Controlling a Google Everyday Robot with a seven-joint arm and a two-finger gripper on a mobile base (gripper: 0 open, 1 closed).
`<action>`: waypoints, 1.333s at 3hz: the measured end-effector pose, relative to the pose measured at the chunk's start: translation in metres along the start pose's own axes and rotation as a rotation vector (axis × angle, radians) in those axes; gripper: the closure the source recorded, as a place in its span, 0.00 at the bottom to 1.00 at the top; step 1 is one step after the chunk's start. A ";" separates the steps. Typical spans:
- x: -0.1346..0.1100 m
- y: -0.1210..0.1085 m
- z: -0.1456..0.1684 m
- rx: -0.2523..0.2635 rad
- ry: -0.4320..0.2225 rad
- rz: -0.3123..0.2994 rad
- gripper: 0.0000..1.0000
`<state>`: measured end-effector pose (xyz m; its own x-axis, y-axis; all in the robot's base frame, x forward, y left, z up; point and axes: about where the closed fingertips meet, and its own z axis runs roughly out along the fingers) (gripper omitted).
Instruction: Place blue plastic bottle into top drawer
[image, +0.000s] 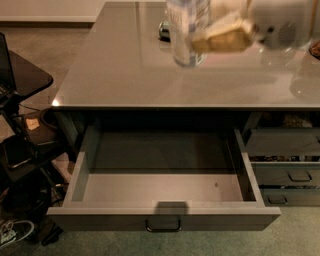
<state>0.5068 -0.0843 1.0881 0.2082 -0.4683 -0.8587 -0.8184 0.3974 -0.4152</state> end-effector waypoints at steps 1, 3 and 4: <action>0.038 0.027 0.008 0.064 -0.009 0.028 1.00; 0.114 0.079 0.040 0.040 0.074 0.093 1.00; 0.134 0.083 0.061 0.018 0.062 0.107 1.00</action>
Offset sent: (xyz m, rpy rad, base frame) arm -0.0197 0.0041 -0.2269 -0.0220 0.1593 -0.1440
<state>0.4995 -0.0663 0.9207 0.0859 -0.4703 -0.8783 -0.8245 0.4613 -0.3277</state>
